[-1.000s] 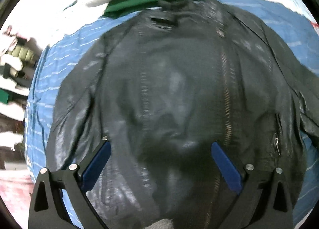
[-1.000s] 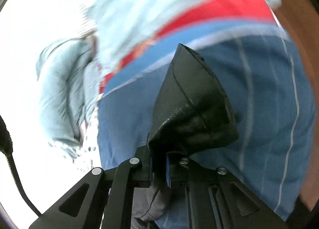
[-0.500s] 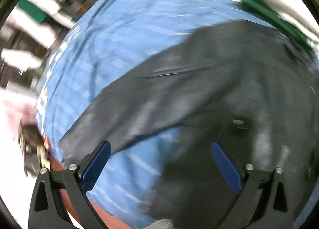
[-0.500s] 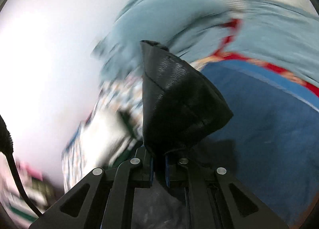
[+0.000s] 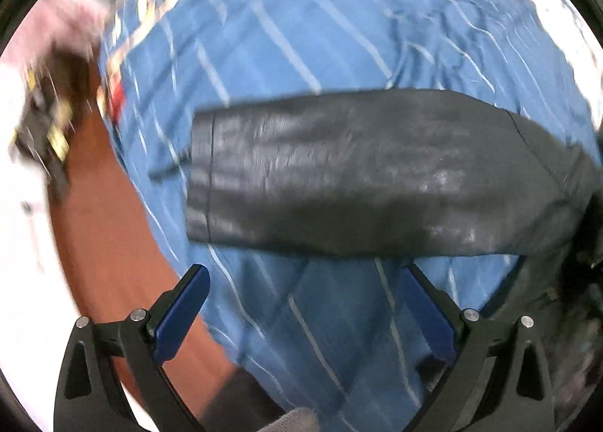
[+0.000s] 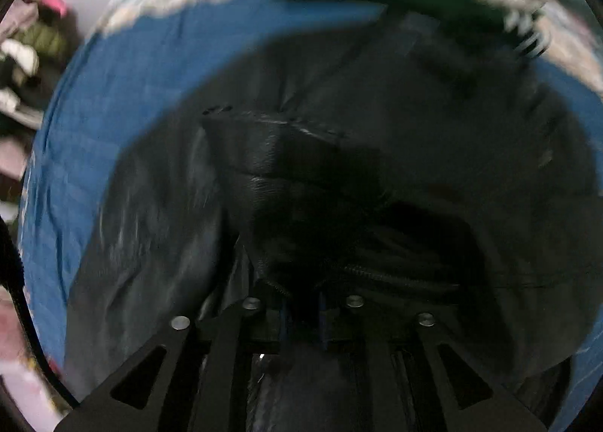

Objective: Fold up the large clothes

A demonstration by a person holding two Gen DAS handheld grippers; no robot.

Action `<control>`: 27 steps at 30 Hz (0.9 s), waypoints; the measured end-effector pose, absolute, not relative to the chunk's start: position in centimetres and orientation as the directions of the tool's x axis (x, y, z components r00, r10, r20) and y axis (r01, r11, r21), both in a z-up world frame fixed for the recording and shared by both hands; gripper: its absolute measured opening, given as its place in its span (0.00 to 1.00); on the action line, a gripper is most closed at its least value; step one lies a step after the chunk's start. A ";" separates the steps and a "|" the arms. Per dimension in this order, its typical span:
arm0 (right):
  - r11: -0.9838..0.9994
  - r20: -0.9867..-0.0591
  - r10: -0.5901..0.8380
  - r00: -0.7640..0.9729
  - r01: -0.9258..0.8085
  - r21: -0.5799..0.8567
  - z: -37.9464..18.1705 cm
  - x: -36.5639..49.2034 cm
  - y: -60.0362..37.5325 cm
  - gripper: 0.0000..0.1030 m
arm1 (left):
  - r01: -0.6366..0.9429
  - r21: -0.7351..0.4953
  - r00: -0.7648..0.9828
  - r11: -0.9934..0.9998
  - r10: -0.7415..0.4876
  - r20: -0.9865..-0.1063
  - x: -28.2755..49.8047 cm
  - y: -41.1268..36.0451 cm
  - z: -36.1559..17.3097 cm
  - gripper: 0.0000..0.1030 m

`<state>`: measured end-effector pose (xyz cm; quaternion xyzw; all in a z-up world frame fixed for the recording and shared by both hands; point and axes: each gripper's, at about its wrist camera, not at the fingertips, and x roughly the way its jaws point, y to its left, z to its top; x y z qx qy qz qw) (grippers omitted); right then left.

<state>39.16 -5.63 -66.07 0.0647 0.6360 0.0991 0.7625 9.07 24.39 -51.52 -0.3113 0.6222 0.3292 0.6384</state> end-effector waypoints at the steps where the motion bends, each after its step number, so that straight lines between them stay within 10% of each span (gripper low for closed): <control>1: 0.960 -0.948 0.278 0.159 -0.072 0.269 -65.5 38.7 -5.7 0.56 | -0.826 -0.053 0.047 0.561 -0.025 -0.999 8.6 24.7 -52.0 0.99; 2: 0.946 -0.937 0.322 0.138 -0.076 0.314 -64.6 37.9 -6.0 0.67 | -0.839 -0.094 0.074 0.536 -0.059 -0.996 8.4 25.0 -52.5 0.99; 12: 0.941 -0.938 0.337 0.085 -0.014 0.337 -61.7 36.7 -11.5 0.67 | -0.955 -0.284 0.278 0.082 -0.077 -0.958 7.9 31.6 -58.1 0.97; 15: 0.931 -0.929 0.358 0.091 0.037 0.362 -62.7 38.1 -11.2 0.68 | -0.970 -0.242 0.241 -0.017 0.033 -0.970 8.3 34.5 -57.5 0.69; 18: 0.922 -0.921 0.372 0.116 0.073 0.381 -63.4 38.7 -10.0 0.67 | -0.973 -0.231 0.230 -0.004 0.094 -0.969 9.5 36.7 -56.3 0.10; 23: 0.916 -0.922 0.383 0.060 0.105 0.387 -67.4 39.9 -5.6 0.41 | -0.950 -0.256 0.284 0.178 0.154 -0.946 13.5 38.8 -52.5 0.08; 27: 0.959 -0.960 0.280 -0.003 0.058 0.279 -70.0 40.4 -2.7 0.42 | -0.914 -0.251 0.325 0.320 0.203 -0.924 14.9 37.3 -49.6 0.07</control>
